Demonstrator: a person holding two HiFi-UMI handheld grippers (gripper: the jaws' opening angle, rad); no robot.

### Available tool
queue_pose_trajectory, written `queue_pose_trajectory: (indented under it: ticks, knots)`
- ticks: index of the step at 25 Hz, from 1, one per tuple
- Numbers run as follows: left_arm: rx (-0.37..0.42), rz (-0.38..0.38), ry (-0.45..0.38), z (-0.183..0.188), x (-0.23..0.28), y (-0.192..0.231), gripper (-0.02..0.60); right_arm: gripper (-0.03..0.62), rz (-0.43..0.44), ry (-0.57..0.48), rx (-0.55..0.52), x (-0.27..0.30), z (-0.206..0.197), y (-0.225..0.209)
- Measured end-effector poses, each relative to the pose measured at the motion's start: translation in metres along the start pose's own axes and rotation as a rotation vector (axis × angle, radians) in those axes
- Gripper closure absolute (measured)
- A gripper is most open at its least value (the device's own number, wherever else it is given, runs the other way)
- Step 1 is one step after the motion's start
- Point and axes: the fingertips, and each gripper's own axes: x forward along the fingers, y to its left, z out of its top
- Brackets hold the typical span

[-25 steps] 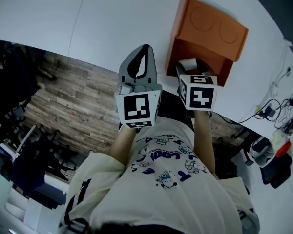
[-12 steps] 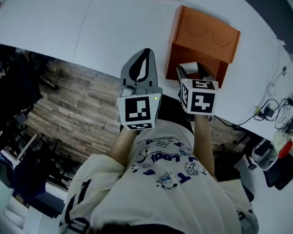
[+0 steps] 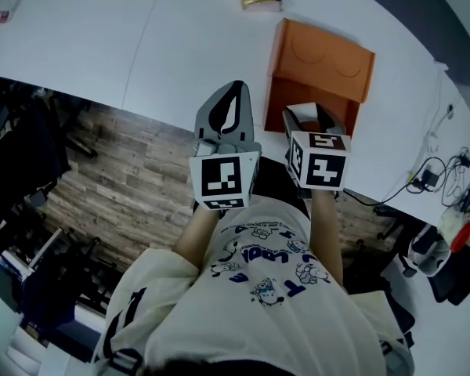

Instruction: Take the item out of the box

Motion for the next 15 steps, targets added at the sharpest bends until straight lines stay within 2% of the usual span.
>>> queue_pose_trajectory:
  ticks: [15]
  knots:
    - [0.031,-0.061,-0.075,0.033,-0.003,-0.022,0.563,0.316,-0.044,-0.094,0.038,-0.032,0.017,-0.01]
